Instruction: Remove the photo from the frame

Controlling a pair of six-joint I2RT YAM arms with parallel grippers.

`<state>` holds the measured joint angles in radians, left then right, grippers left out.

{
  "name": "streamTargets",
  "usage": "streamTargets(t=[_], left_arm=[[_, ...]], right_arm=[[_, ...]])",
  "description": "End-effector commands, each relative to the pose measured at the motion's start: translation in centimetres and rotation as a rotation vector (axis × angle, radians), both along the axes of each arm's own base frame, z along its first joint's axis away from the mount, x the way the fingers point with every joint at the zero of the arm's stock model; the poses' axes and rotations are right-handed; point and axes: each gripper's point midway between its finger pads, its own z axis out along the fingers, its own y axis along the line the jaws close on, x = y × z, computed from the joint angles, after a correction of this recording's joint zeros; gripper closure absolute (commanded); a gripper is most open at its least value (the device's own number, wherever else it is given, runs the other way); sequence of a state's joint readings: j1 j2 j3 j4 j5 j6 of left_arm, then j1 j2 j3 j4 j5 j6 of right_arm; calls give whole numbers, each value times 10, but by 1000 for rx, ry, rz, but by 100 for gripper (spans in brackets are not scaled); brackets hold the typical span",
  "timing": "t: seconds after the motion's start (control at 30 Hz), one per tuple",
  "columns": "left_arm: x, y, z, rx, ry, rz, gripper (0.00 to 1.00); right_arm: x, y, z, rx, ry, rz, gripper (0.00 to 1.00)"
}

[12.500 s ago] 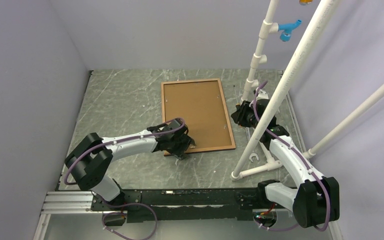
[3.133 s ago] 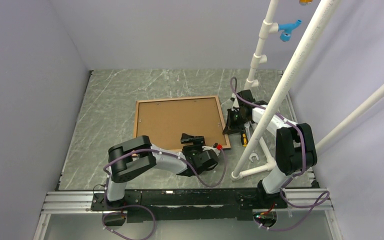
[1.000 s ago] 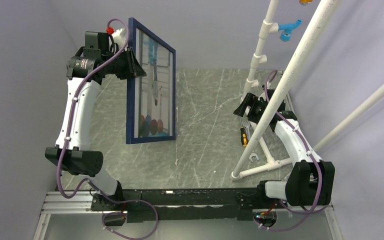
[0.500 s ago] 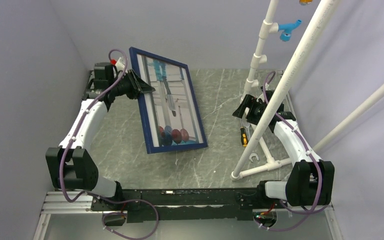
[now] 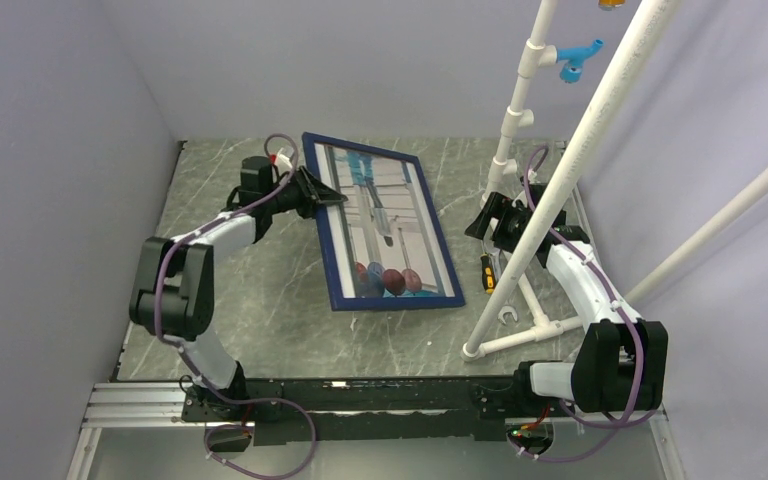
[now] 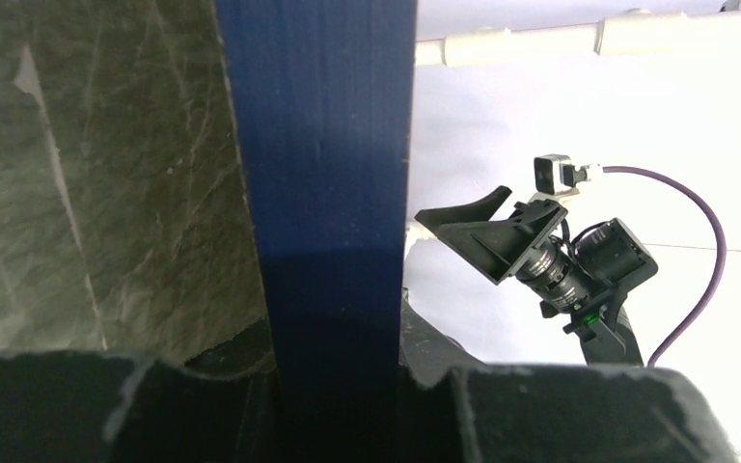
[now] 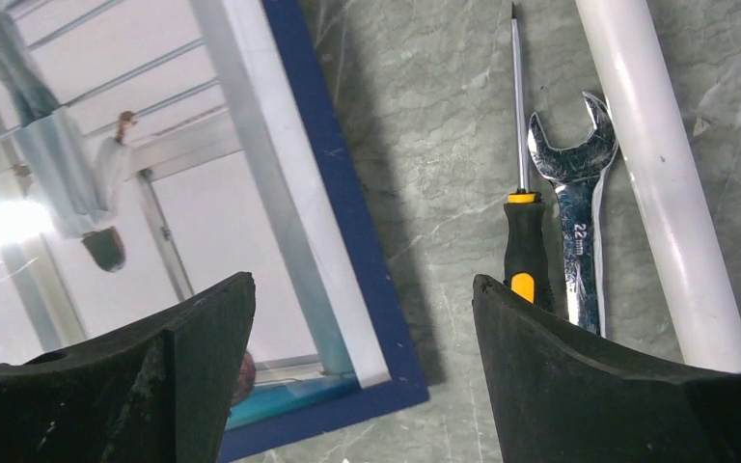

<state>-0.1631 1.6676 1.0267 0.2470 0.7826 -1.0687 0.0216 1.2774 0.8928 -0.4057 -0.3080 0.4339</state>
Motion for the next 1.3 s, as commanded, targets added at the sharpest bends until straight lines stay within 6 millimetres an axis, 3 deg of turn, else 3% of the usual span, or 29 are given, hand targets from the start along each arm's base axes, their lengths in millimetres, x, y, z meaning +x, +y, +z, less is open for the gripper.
streamTargets(t=[0.0, 0.2, 0.5, 0.77, 0.87, 0.9, 0.93, 1.1, 1.17, 1.27], left_arm=[[8, -24, 36, -133, -184, -95, 100], [19, -41, -1, -167, -126, -131, 100], [25, -49, -60, -120, -21, -130, 100], [25, -61, -86, -36, 29, -164, 88], [24, -57, -96, 12, 66, -154, 74], [23, -55, -99, 33, 78, -146, 56], [21, -52, -102, 64, 90, -144, 44], [16, -25, -111, 326, 91, -110, 9], [13, -14, -111, 418, 85, -108, 2], [8, -2, -113, 551, 88, -104, 1]], right_arm=[[8, -3, 3, -26, -46, -3, 16], [8, -3, -1, -27, -38, -3, 16], [8, -3, -7, -27, -25, 2, 16], [9, -2, -12, -27, -10, 6, 16], [9, -2, -11, -32, -13, 6, 16], [9, -2, -12, -33, -11, 8, 16], [9, -2, -12, -35, -10, 8, 16], [9, 0, -14, -45, -11, 13, 16], [9, 1, -15, -49, -9, 18, 16], [11, 4, -18, -55, -7, 25, 16]])
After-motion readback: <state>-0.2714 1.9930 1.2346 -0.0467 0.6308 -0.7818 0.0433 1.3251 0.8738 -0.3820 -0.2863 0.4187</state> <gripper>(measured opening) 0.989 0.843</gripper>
